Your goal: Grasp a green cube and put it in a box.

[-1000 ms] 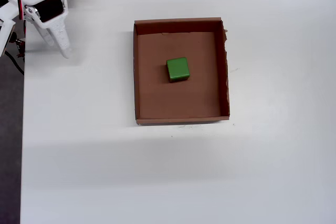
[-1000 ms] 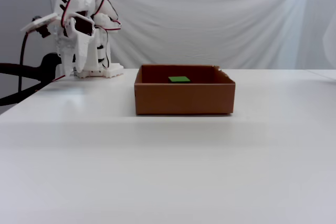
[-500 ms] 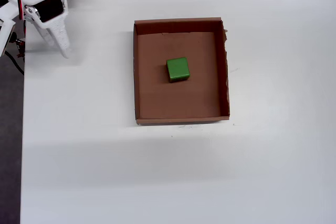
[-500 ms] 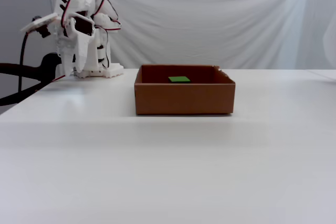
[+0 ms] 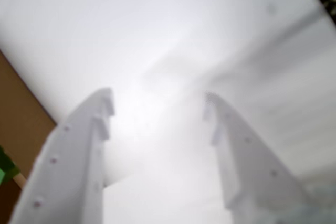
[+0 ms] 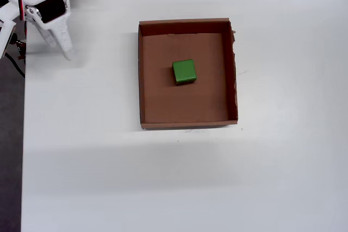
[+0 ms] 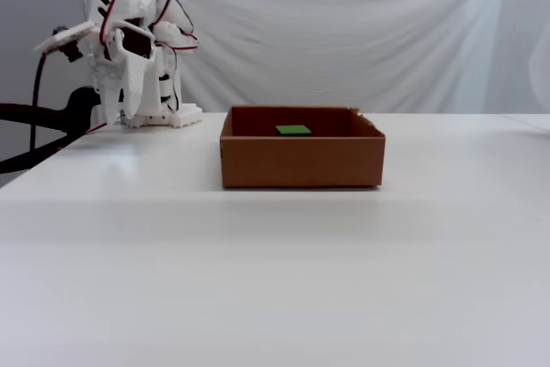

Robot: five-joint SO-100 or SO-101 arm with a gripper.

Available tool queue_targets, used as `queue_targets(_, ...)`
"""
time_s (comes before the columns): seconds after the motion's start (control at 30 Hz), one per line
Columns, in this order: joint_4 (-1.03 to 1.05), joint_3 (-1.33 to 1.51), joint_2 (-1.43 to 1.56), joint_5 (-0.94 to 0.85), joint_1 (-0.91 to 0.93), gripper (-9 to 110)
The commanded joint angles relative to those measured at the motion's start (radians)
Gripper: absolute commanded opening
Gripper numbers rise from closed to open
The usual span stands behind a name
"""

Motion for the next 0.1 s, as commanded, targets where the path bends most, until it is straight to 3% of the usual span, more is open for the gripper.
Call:
queue_targets(0.0, 0.017, -0.006, -0.003, 0.008, 0.008, 22)
queue_targets(0.07, 0.017, -0.006, -0.003, 0.008, 0.008, 22)
